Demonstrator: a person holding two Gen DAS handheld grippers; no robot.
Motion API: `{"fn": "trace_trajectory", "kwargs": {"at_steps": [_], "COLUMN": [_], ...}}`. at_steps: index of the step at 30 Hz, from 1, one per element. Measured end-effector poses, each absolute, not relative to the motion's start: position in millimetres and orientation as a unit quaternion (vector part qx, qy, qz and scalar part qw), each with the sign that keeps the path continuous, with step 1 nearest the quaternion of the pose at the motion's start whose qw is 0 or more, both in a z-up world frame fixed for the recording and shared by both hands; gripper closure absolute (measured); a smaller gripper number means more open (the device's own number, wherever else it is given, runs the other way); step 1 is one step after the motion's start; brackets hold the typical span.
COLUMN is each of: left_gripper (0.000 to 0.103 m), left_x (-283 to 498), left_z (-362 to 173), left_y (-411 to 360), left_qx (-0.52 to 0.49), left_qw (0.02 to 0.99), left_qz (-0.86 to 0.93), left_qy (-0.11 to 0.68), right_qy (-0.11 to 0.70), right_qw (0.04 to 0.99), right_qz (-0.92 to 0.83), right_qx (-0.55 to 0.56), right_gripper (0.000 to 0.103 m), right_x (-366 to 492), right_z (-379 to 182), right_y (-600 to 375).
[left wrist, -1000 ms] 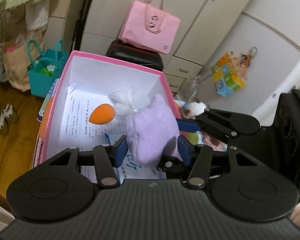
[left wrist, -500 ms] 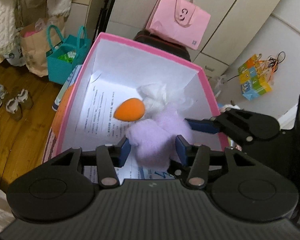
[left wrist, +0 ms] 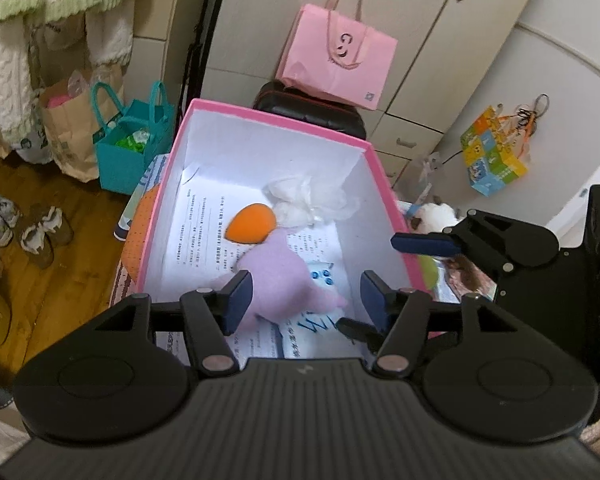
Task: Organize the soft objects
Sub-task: 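Open the left gripper to drop the plush toy into the box, then move the left gripper to the pink floral scrunchie while the right gripper approaches the pink pompom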
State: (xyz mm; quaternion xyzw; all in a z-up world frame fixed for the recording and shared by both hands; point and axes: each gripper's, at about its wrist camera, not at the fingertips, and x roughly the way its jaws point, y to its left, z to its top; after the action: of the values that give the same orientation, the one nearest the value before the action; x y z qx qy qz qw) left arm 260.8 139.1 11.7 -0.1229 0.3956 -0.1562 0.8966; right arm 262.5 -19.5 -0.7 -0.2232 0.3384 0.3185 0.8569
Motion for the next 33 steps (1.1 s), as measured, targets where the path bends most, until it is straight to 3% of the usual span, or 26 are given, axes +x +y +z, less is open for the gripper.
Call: {"fn": "trace_trajectory", "kwargs": {"at_steps": [10, 21, 33], "left_gripper": [0.040, 0.040, 0.040], "left_x": [218.7, 185.1, 186.5], "left_z": [52.5, 66.7, 50.5], "left_y": [113.2, 38.6, -46.6], "left_qx": [-0.097, -0.031, 0.008], "left_qw": [0.901, 0.885, 0.869], "left_qz": [-0.188, -0.269, -0.322], "left_qy": [0.379, 0.380, 0.377], "right_qy": [0.233, 0.236, 0.221], "right_qw": [0.904, 0.937, 0.953], "right_qz": [0.322, 0.248, 0.205], "right_qx": [-0.156, -0.069, -0.040], "right_gripper": [0.019, 0.019, 0.019], "right_x": [218.1, 177.8, 161.2], "right_z": [29.8, 40.4, 24.7], "right_y": [-104.7, -235.5, -302.4]}}
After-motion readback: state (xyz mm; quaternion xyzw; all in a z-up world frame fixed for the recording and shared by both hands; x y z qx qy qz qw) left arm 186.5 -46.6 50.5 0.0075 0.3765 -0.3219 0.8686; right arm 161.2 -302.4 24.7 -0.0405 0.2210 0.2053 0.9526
